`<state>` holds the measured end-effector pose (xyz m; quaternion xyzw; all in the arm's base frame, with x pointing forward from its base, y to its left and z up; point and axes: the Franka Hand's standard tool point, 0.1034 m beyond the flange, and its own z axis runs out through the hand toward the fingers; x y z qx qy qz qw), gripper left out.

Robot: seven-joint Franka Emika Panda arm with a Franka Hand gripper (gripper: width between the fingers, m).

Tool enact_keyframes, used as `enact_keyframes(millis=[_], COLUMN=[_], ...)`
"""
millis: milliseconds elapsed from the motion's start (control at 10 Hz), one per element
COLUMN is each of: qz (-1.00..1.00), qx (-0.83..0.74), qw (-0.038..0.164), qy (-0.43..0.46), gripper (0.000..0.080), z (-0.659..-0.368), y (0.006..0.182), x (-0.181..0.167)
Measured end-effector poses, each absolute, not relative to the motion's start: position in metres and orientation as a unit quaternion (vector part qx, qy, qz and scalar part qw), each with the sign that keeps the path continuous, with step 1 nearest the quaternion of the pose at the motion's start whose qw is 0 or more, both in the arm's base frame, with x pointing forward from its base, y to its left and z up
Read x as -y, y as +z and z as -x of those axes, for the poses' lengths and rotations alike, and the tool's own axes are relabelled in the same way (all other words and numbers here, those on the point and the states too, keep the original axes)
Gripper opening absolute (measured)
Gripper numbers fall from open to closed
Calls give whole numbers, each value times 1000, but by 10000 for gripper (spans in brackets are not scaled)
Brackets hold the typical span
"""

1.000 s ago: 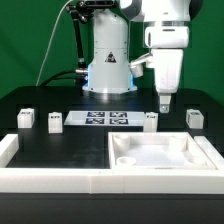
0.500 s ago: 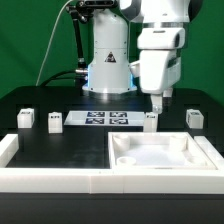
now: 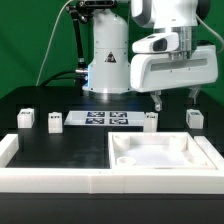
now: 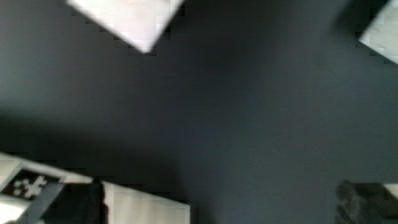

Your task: Assemble one leg

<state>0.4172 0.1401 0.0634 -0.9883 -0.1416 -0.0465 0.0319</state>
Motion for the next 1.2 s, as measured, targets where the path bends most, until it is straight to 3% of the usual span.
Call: enact_keyframes(millis=[300, 700, 900, 1200], qz=[997, 997, 998, 990], qx=[36, 35, 48, 56], qw=[48, 50, 40, 24], qy=[-42, -38, 20, 128], gripper=[649, 649, 649, 649], z=[-410, -403, -383, -384], y=[65, 61, 56, 60], x=[-164, -171, -182, -184])
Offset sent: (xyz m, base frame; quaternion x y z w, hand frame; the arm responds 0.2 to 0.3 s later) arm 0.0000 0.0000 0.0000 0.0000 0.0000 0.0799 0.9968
